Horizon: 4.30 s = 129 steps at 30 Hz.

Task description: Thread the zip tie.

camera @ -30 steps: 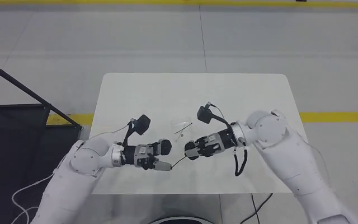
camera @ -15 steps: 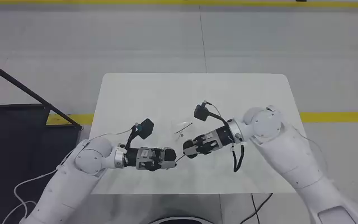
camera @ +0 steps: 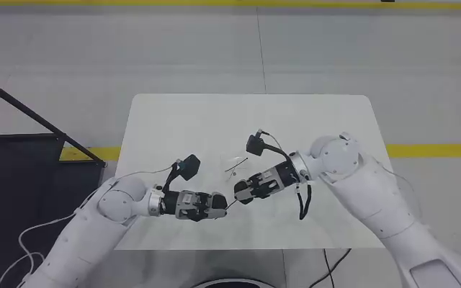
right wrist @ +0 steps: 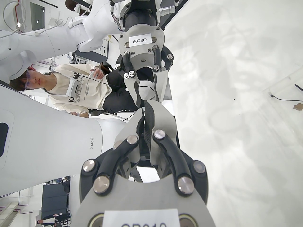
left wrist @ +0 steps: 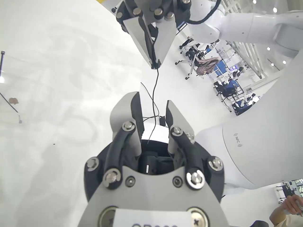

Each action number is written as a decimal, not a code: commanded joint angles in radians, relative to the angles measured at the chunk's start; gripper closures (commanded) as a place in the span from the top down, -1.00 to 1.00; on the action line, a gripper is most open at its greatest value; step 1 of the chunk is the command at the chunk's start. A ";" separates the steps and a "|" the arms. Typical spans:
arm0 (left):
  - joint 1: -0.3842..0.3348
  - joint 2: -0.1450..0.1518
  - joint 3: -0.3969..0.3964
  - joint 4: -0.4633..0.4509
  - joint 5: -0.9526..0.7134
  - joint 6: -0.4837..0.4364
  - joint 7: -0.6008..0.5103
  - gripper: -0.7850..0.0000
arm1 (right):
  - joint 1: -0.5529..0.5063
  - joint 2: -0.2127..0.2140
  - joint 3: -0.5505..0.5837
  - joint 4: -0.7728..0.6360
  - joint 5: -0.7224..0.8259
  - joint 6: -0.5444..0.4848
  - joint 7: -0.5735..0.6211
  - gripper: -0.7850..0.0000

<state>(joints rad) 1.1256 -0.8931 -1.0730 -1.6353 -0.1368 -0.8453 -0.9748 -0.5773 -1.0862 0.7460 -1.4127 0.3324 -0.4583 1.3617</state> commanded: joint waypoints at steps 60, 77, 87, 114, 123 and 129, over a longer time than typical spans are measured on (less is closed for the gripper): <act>-0.016 0.013 0.020 0.111 -0.082 0.046 0.241 -1.00 | -0.158 0.048 0.120 -0.035 -0.032 -0.089 -0.235 1.00; 0.018 -0.002 0.024 0.070 0.008 0.052 0.350 -1.00 | -0.199 0.031 0.123 -0.063 -0.075 -0.026 -0.469 1.00; 0.012 -0.015 0.039 0.074 0.031 0.074 0.358 -1.00 | -0.203 0.010 0.098 -0.058 -0.134 -0.035 -0.538 0.27; 0.003 -0.039 0.035 0.103 0.029 0.069 0.354 -1.00 | -0.222 -0.013 0.118 -0.053 -0.144 0.025 -0.539 -0.60; 0.007 -0.044 0.030 0.104 0.032 0.068 0.349 -1.00 | -0.227 -0.019 0.128 -0.051 -0.153 0.038 -0.548 -1.00; 0.009 -0.047 0.026 0.104 0.032 0.071 0.345 -1.00 | -0.232 -0.023 0.135 -0.056 -0.163 0.043 -0.546 -1.00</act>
<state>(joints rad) 1.1344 -0.9395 -1.0459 -1.5307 -0.1056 -0.7744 -0.6294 -0.8091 -1.1087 0.8793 -1.4682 0.1704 -0.4166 0.8153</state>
